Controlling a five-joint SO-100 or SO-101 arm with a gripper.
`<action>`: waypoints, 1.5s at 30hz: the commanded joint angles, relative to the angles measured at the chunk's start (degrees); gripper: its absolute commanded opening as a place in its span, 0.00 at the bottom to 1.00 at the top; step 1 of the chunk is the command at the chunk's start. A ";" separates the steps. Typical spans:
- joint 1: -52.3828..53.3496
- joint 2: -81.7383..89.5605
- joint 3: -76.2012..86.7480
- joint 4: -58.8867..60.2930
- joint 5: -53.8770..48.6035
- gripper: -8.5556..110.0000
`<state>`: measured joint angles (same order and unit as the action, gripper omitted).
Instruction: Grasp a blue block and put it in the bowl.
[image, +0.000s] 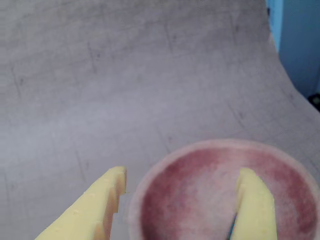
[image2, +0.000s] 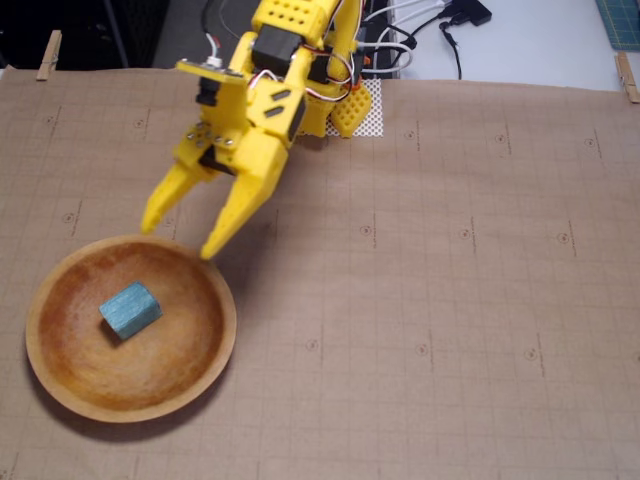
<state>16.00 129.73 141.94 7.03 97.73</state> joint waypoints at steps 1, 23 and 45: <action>-2.29 3.87 -0.18 -0.62 0.44 0.21; -15.82 4.22 0.79 -0.62 -0.35 0.04; -17.31 34.37 23.12 5.89 -4.75 0.04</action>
<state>-1.05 160.14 165.85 9.76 93.43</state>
